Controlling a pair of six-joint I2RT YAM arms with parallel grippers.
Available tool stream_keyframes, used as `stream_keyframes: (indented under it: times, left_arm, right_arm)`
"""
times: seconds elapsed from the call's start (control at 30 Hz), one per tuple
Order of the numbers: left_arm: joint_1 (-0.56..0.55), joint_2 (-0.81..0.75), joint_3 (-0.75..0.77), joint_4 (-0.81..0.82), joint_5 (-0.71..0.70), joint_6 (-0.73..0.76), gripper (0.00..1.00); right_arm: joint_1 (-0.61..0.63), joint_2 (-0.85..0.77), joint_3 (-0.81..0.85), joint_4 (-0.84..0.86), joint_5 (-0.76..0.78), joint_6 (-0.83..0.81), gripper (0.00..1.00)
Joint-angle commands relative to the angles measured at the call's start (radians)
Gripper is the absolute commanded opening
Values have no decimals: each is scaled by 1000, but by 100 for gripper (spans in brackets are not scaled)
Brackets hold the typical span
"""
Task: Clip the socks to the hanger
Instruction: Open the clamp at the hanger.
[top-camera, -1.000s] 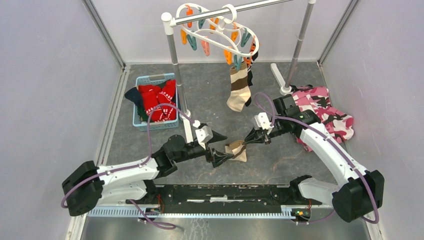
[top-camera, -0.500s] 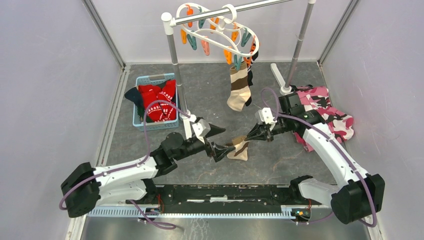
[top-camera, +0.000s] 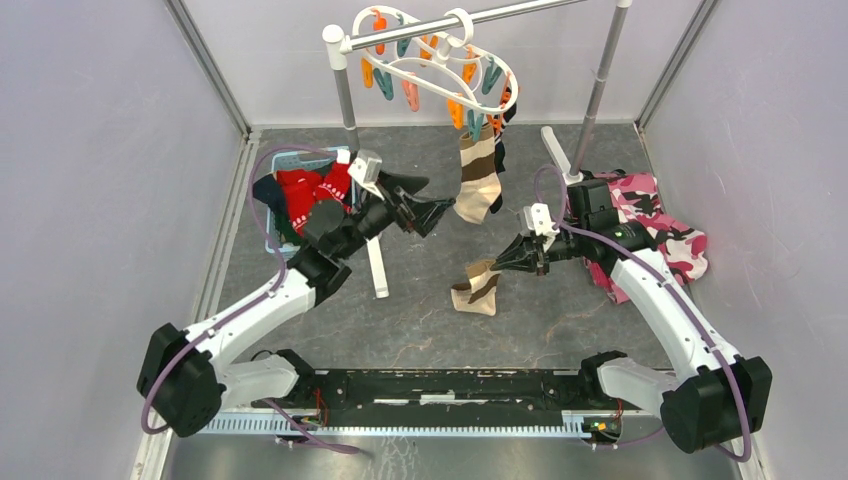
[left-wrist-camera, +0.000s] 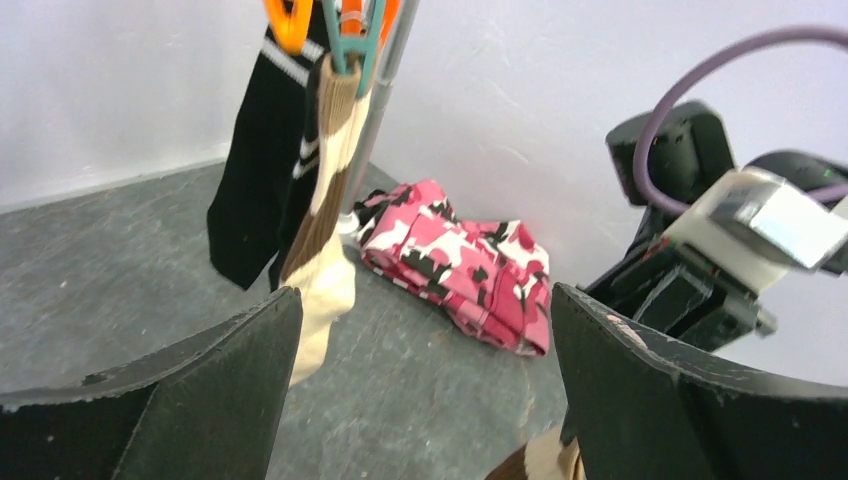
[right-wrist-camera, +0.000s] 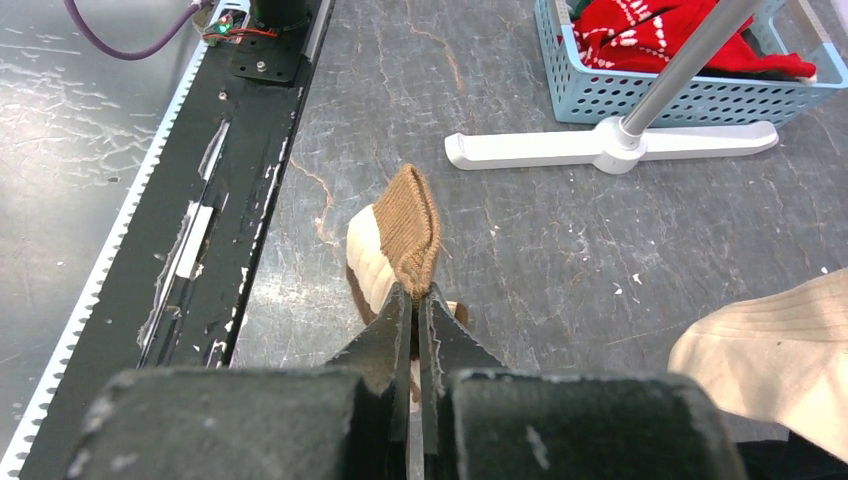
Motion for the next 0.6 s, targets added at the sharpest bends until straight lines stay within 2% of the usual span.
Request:
stream_keyframes:
  times: [0.0,0.17,0.37,0.57]
  left_arm:
    - [1,63,135,33,-47,-102,95]
    - [1,140,229,21,-204,-107,88]
    - [1,223,295,74,-267,-87,77]
    - [1,314,368,123,-274,-61,74]
  right_arm:
    - [-4,-18,-2,41,-5,39,0]
    - [-5,-15,-4,46,-2,41,0]
    - [-5,-11,-5,47,-5,44,0]
    - [-4,-12,-7,47,-5,44,0]
